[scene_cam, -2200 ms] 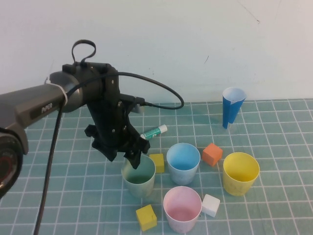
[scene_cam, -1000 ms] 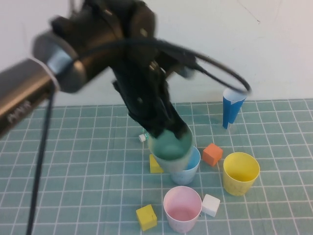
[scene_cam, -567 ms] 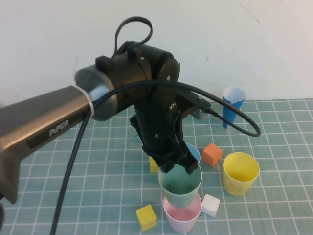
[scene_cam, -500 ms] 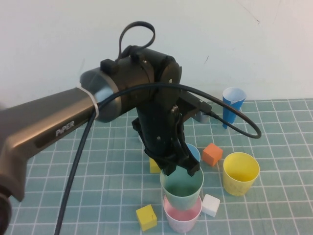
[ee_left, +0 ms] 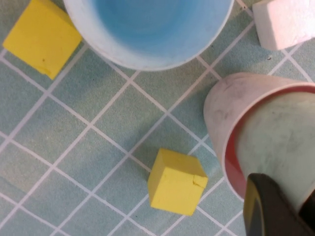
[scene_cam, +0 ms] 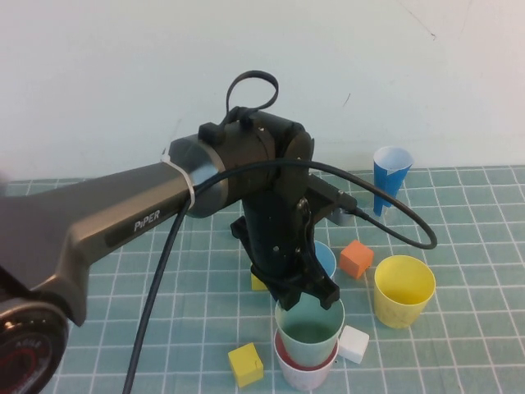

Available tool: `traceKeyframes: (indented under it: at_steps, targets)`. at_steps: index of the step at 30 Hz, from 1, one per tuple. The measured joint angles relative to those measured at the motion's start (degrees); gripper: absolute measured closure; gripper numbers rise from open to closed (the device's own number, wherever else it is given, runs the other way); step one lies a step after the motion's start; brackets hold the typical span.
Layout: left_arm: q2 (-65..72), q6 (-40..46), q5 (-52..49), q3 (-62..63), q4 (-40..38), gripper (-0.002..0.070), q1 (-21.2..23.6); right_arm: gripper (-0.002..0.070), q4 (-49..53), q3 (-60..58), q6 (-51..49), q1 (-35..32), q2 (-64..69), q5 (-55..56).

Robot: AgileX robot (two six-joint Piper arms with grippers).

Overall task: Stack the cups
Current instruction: Place the green cup on the pink cup, then pick up the blue cup

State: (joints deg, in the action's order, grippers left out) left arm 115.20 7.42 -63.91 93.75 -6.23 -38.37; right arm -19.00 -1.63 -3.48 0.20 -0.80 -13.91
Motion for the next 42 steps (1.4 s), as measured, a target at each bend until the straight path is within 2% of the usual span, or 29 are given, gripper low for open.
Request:
traceKeyframes:
  at_steps: [6, 13, 15, 17, 21, 24, 31, 38, 42]
  targets:
    - [0.1, 0.0, 0.4, 0.0, 0.0, 0.066, 0.0, 0.0679, -1.6, 0.0, 0.0, 0.0, 0.0, 0.0]
    - [0.1, 0.2, -0.1, 0.0, 0.3, 0.0512, 0.0, 0.0679, -4.7, 0.4, 0.3, 0.0, 0.0, -3.7]
    - [0.1, 0.2, -0.5, 0.0, 1.1, 0.0497, 0.0, 0.0679, -5.1, 2.1, 2.2, 0.0, 0.0, -7.1]
    - [-0.2, -0.7, -0.5, 0.0, 2.8, 0.0506, 0.0, 0.0679, -5.5, 5.1, 5.6, 0.0, 0.0, -9.5]
    - [-4.4, -2.1, 1.2, -0.1, 6.7, 0.0616, 0.0, 0.0679, -5.6, 11.8, 12.3, 0.0, 0.8, -14.0]
    - [-10.4, -3.5, 5.2, -1.4, 7.5, 0.0658, 0.0, 0.0679, -5.6, 18.0, 15.6, 0.0, 7.0, -20.0]
    - [-28.8, -5.5, 12.8, -15.2, 7.2, 0.0673, 0.0, 0.0679, -7.2, 35.9, 32.1, 0.0, 28.4, -37.1]
    - [-49.7, -8.6, 21.9, -35.8, 5.7, 0.0673, 0.0, 0.0679, -10.0, 47.4, 38.7, 0.0, 40.4, -35.0]
    - [-61.5, -9.2, 24.2, -46.8, 5.3, 0.0673, 0.0, 0.0679, -11.3, 51.1, 41.0, 0.0, 47.3, -40.8]
